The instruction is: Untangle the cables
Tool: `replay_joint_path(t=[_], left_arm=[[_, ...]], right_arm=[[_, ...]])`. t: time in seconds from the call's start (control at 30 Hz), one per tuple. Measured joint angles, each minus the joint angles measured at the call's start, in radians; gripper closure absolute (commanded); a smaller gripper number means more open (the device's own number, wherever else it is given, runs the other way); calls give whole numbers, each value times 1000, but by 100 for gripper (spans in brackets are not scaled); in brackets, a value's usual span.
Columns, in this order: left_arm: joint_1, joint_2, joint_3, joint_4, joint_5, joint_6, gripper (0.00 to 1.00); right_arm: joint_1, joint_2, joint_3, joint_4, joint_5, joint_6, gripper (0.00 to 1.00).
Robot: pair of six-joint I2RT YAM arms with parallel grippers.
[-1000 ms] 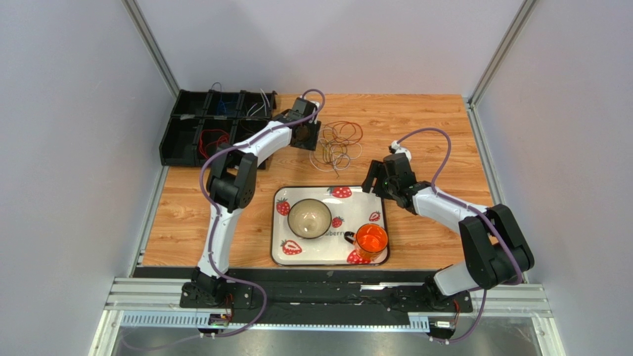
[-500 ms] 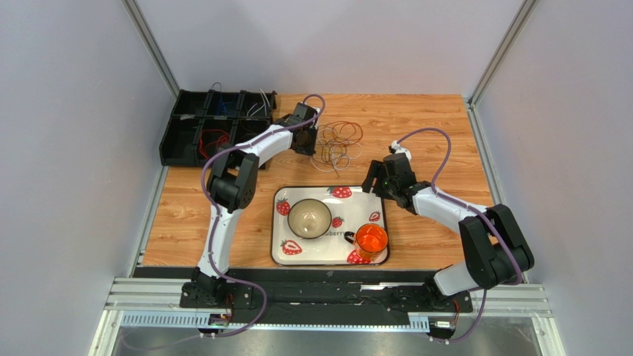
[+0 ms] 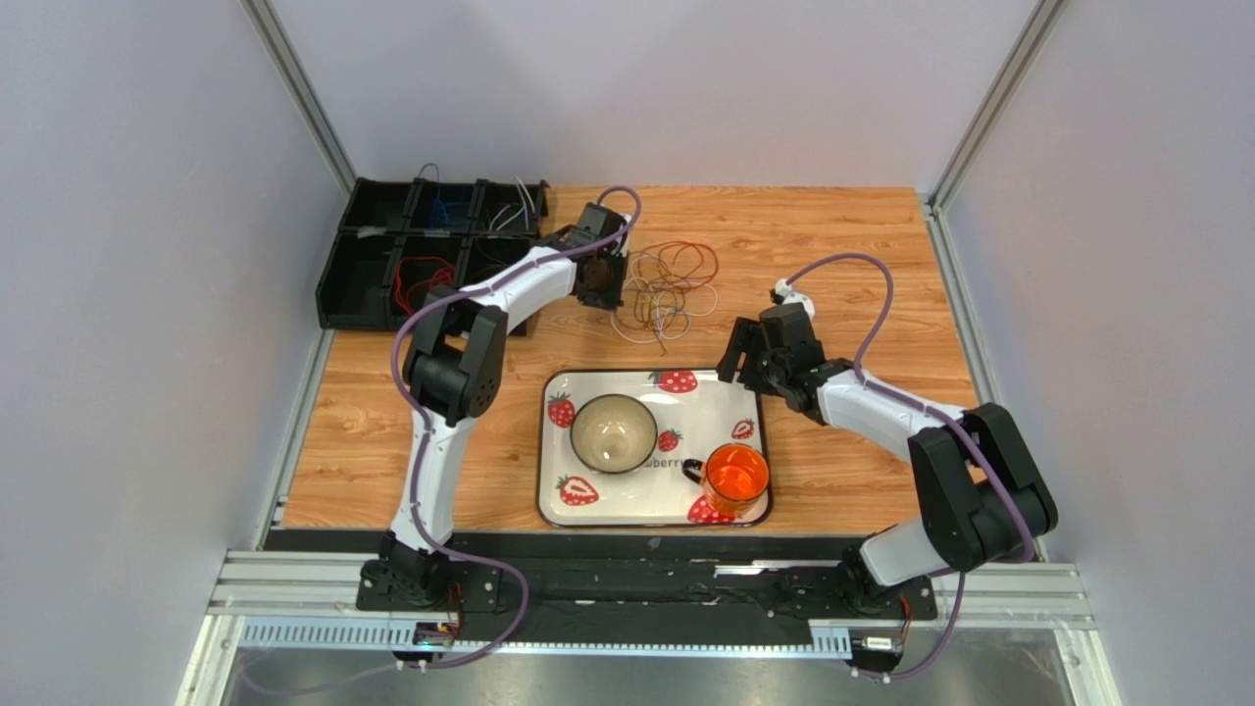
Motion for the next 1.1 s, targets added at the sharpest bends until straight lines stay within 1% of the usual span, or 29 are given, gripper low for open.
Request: replay_joint_path(t=[0.2, 0.27, 0.33, 0.4, 0.5, 0.53, 0.87, 0.97, 1.0, 1.03, 1.1], left_arm=[[0, -53, 18, -53, 8, 0, 98], [0, -64, 33, -68, 13, 0, 96], [0, -74, 42, -74, 17, 0, 90], [-1, -80, 45, -80, 18, -1, 90], [-2, -83, 45, -95, 18, -1, 94], [-2, -83, 45, -98, 18, -2, 100], [-2, -112, 52, -126, 51, -9, 100], [-2, -115, 167, -179, 66, -11, 100], [-2, -115, 265, -203, 74, -12, 100], [-2, -115, 288, -201, 77, -13, 100], [-2, -115, 443, -223, 96, -13, 100]], right_arm=[[0, 0, 0, -1, 0, 0, 29], [0, 0, 0, -1, -1, 0, 29], [0, 0, 0, -1, -2, 0, 29], [0, 0, 0, -1, -3, 0, 29], [0, 0, 0, -1, -4, 0, 29], [0, 0, 0, -1, -4, 0, 29], [0, 0, 0, -1, -6, 0, 28], [0, 0, 0, 0, -6, 0, 29], [0, 0, 0, 0, -6, 0, 29], [0, 0, 0, 0, -6, 0, 29], [0, 0, 0, -1, -6, 0, 28]])
